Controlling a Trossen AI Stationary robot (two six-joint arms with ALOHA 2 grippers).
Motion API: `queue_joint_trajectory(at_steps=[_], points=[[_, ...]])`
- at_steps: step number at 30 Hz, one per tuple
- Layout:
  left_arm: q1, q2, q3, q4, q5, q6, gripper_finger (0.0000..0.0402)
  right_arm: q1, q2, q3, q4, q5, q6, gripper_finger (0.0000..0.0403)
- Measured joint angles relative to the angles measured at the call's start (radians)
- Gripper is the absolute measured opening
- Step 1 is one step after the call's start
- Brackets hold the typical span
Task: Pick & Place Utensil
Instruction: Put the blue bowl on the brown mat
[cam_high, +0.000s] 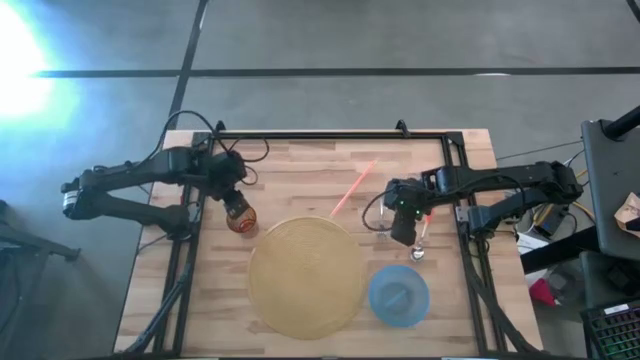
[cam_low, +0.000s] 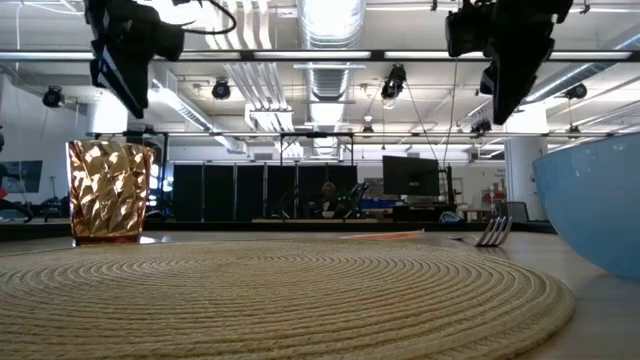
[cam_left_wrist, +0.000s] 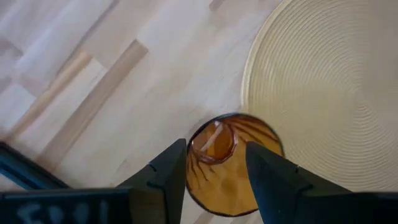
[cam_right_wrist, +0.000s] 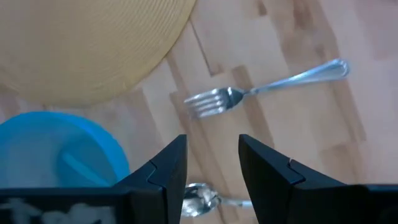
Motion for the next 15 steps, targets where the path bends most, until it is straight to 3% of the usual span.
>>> queue_joint_trajectory(at_steps=[15], points=[[-0.120, -0.010, -0.007, 0.315, -0.001, 0.145, 0.0155, 0.160, 0.000, -0.074, -0.002, 0.003, 0.183, 0.0123]])
